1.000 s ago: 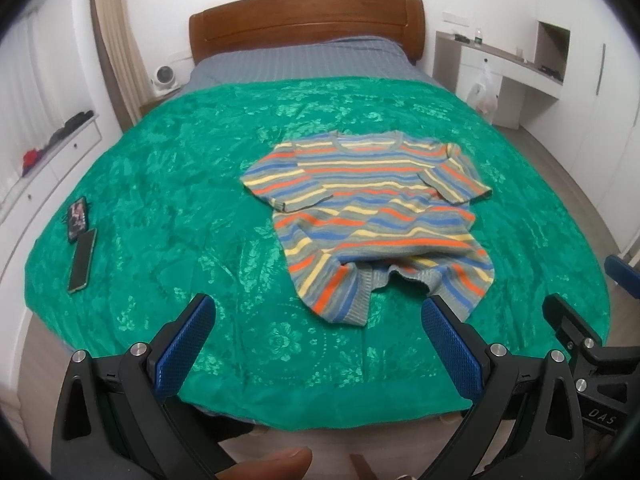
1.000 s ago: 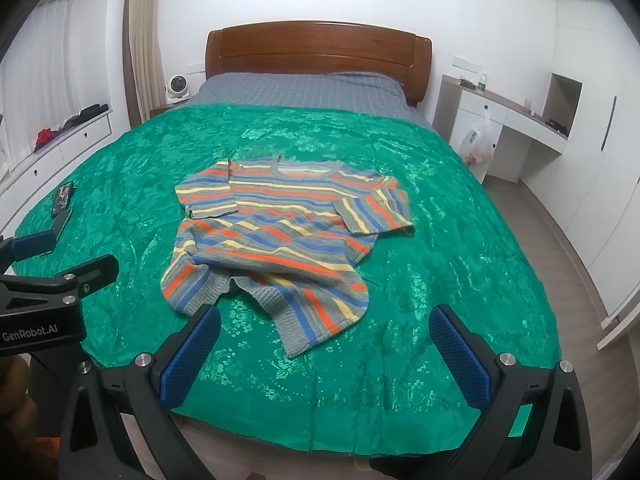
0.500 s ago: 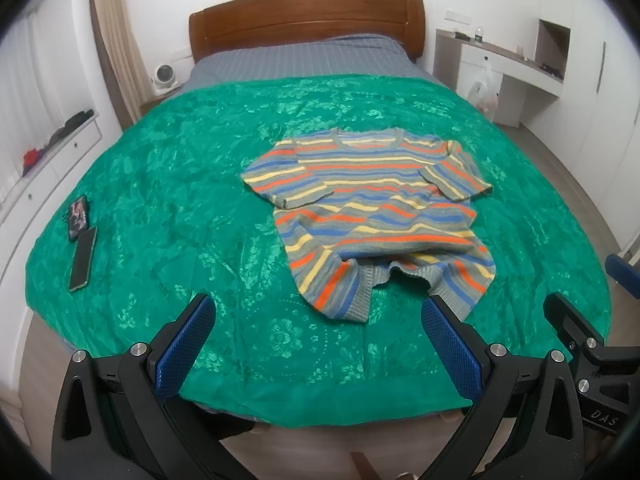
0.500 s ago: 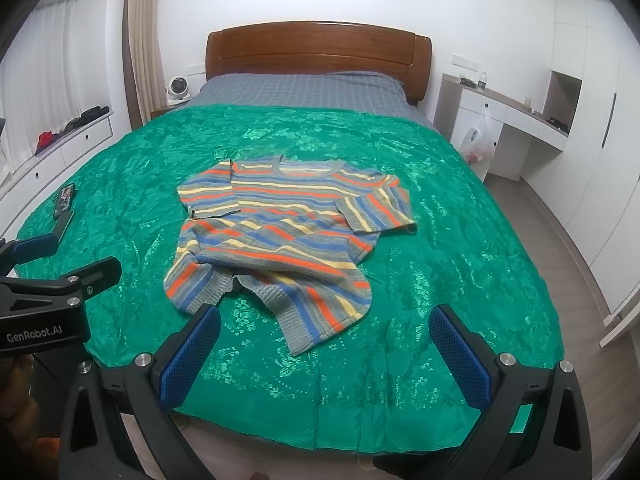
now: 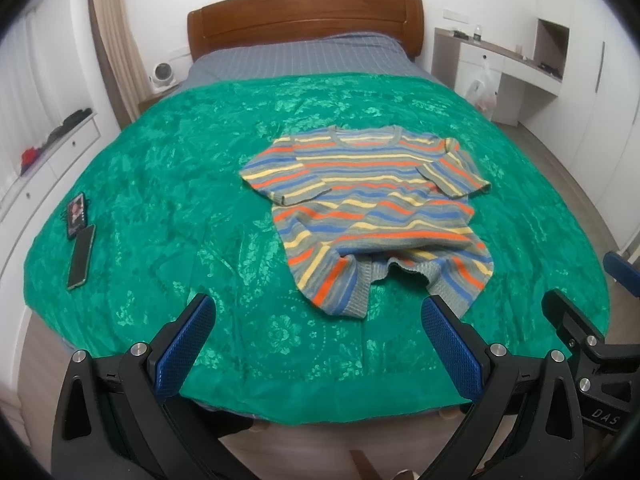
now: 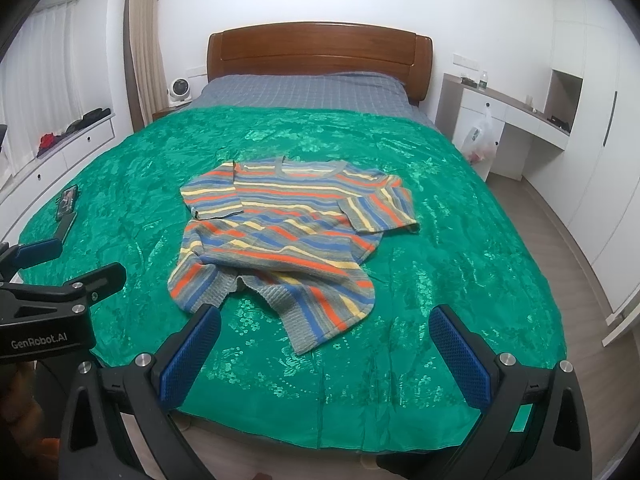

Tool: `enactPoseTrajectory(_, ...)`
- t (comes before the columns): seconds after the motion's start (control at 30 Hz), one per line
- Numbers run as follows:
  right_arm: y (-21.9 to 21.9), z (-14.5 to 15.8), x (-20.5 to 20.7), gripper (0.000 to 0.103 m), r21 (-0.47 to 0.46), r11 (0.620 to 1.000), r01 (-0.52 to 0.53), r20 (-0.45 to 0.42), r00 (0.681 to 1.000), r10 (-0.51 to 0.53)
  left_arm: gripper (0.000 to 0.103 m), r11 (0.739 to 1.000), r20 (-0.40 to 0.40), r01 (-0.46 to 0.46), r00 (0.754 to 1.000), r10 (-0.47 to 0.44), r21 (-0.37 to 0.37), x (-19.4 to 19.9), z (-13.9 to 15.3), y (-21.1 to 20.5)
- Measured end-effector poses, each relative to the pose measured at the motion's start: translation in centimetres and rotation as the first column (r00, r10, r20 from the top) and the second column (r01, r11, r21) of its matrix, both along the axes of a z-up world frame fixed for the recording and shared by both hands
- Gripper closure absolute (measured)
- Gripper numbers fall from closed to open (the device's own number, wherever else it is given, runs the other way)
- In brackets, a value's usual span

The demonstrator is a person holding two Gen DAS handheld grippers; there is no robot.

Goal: Fold small clothes

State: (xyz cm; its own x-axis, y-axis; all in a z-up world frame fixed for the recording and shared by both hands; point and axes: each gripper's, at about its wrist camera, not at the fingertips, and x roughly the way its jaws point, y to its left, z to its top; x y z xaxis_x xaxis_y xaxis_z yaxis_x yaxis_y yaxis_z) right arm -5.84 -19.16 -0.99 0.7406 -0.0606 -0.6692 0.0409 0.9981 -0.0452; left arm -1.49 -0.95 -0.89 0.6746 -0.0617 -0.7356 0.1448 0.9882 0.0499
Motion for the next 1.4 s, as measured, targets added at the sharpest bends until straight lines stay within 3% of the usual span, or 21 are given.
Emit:
enactPoseTrajectory(0.53, 0.1, 0.0, 0.0, 0.0, 0.001, 1.0, -0.003, 0.0, 1.0, 0.003, 0.0, 1.0, -0.006, 0.001, 1.0, -0.001, 0.002, -0.2, -0.3, 0.2)
enactPoseTrajectory(0.87, -0.1, -0.3, -0.1, 0.0, 0.008, 1.0, 0.013, -0.004, 1.0, -0.013, 0.0, 0.998, -0.029, -0.056, 0.998, 0.056, -0.013, 0.7, -0.9, 2.3)
enactPoseTrajectory(1.4, -1.4, -1.6, 0.4, 0.0, -0.014, 0.998, 0.058, -0.047, 0.997, -0.058, 0.0, 1.0, -0.053, -0.026, 0.998, 0.026, 0.003, 0.8, -1.6, 1.2)
